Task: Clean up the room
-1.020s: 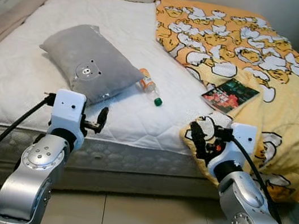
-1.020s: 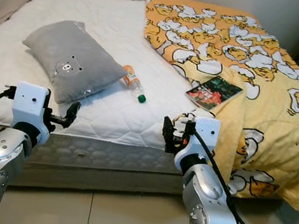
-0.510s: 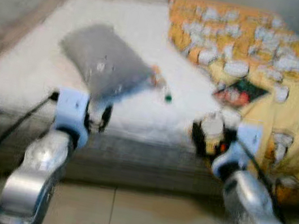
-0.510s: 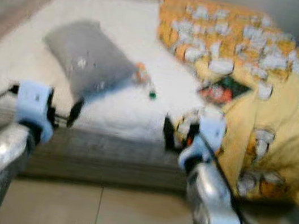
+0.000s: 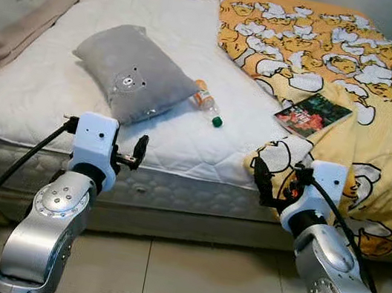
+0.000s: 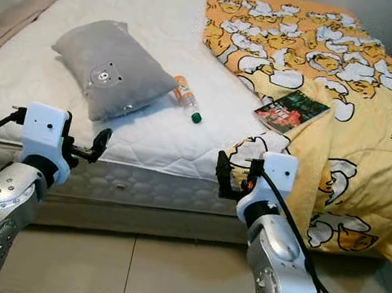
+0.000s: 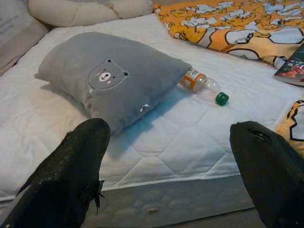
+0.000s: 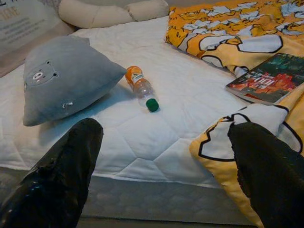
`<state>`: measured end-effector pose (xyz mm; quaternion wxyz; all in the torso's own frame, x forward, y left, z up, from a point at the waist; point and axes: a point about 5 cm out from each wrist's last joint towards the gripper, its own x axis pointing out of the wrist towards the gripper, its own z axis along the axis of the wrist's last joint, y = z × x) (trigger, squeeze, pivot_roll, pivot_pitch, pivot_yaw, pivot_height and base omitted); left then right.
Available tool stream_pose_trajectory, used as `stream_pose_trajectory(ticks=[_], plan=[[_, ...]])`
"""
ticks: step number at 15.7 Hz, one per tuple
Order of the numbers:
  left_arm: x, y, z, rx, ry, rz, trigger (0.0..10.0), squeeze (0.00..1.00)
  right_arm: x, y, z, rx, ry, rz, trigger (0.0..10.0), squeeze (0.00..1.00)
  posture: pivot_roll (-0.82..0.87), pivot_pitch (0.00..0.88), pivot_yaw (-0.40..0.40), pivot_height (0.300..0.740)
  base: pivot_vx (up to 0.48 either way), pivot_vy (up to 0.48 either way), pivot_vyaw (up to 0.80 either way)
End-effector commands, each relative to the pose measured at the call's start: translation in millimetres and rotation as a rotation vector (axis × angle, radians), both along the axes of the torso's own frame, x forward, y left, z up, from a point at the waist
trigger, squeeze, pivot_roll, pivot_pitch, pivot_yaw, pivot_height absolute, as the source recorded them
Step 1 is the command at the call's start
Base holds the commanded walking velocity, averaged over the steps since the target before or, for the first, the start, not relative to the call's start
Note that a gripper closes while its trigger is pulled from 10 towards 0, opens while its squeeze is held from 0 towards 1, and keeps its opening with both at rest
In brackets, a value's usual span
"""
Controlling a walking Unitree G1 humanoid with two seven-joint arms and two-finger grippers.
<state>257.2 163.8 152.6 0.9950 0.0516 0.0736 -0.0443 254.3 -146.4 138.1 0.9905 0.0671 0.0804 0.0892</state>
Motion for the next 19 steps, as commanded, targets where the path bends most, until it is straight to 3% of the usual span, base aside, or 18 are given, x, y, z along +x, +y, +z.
stream_pose_trajectory(ticks=[1, 14, 19], plan=[[1.1, -1.1, -0.6, 0.001, 0.009, 0.002, 10.0, 1.00, 1.7, -1.2, 2.9, -0.007, -0.015, -0.004, 10.0, 1.00, 0.00, 0.000, 0.017, 0.740, 0.259, 0.000, 0.00], [1.0, -0.8, -2.8, -0.007, 0.011, 0.008, 10.0, 1.00, 2.2, -2.6, 1.4, -0.052, -0.009, -0.005, 10.0, 1.00, -0.01, 0.000, 0.017, 0.740, 0.285, 0.000, 0.00], [3.8, -2.4, -2.6, -0.006, 0.012, -0.004, 10.0, 1.00, 2.4, -7.7, 2.1, -0.040, -0.013, -0.051, 10.0, 1.00, -0.02, 0.000, 0.033, 0.740, 0.295, 0.000, 0.45]])
